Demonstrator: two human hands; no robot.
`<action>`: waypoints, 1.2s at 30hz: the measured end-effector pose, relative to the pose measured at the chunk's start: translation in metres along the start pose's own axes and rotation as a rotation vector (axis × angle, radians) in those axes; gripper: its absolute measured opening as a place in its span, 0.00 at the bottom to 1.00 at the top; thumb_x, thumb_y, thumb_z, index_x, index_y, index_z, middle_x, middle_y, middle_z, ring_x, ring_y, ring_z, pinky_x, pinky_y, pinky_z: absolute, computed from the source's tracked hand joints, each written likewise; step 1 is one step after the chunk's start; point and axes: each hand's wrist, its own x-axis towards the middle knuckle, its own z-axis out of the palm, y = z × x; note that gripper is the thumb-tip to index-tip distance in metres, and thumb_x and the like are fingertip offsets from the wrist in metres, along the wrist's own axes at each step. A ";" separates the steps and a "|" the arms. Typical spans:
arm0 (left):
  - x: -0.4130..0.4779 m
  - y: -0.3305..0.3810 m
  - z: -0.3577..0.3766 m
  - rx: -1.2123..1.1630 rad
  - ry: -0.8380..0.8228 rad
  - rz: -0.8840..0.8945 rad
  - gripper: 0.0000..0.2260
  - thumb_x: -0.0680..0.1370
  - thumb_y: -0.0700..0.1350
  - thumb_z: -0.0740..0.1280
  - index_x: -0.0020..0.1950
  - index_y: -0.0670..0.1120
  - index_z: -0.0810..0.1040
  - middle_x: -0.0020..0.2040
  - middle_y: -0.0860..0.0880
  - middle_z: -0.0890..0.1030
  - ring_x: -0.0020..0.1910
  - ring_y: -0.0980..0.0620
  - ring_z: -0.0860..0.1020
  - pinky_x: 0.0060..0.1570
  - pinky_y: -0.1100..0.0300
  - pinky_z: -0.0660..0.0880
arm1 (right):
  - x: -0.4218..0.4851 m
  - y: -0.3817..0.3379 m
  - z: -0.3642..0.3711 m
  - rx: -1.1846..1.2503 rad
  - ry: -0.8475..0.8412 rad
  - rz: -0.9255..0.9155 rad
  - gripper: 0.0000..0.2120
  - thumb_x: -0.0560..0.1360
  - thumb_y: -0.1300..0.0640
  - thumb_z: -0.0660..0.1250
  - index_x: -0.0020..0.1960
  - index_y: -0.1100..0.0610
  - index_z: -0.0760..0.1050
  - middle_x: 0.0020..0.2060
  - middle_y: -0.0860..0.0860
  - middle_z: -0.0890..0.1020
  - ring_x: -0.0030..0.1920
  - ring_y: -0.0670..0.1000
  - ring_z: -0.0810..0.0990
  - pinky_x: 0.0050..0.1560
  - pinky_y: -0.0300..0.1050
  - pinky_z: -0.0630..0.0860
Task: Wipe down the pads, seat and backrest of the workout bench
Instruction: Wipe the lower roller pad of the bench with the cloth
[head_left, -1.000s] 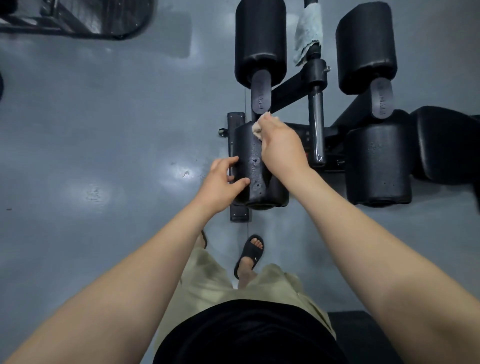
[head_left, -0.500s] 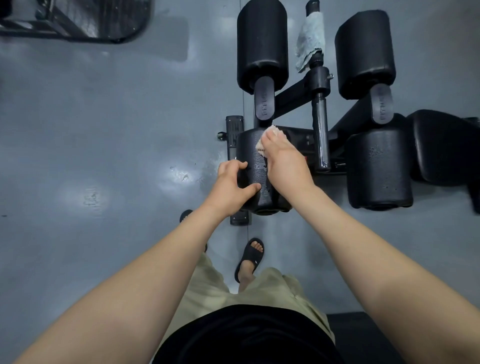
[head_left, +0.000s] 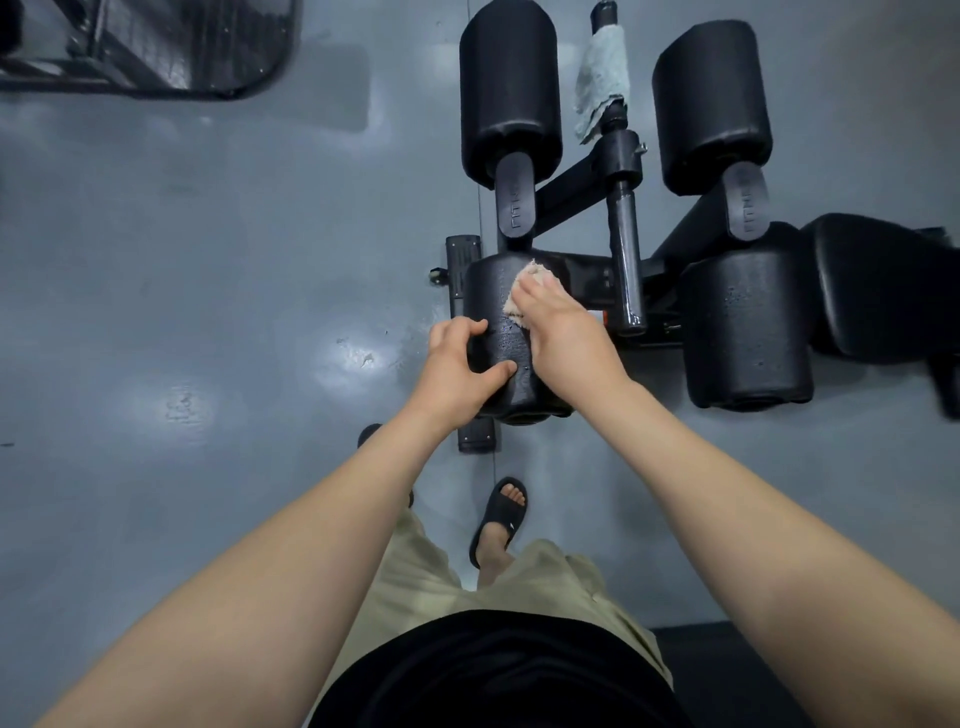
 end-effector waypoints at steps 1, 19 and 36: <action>0.000 0.001 0.001 0.003 0.007 0.001 0.25 0.75 0.48 0.76 0.68 0.46 0.71 0.64 0.51 0.64 0.62 0.52 0.72 0.66 0.62 0.68 | 0.005 0.001 0.000 0.003 0.004 0.015 0.14 0.73 0.71 0.60 0.54 0.56 0.71 0.63 0.50 0.73 0.67 0.54 0.70 0.61 0.46 0.74; -0.002 0.008 0.003 0.046 0.037 0.034 0.22 0.74 0.50 0.75 0.66 0.49 0.75 0.63 0.54 0.67 0.61 0.54 0.73 0.66 0.60 0.69 | 0.026 0.008 -0.003 -0.014 -0.009 0.080 0.19 0.72 0.71 0.60 0.61 0.58 0.71 0.67 0.51 0.72 0.70 0.55 0.70 0.61 0.50 0.76; -0.007 -0.002 -0.006 0.014 -0.103 0.091 0.26 0.77 0.35 0.69 0.74 0.46 0.69 0.70 0.49 0.64 0.69 0.56 0.68 0.70 0.66 0.62 | -0.090 -0.018 0.022 0.137 0.035 0.090 0.28 0.74 0.73 0.64 0.74 0.64 0.69 0.75 0.58 0.70 0.76 0.63 0.65 0.76 0.54 0.62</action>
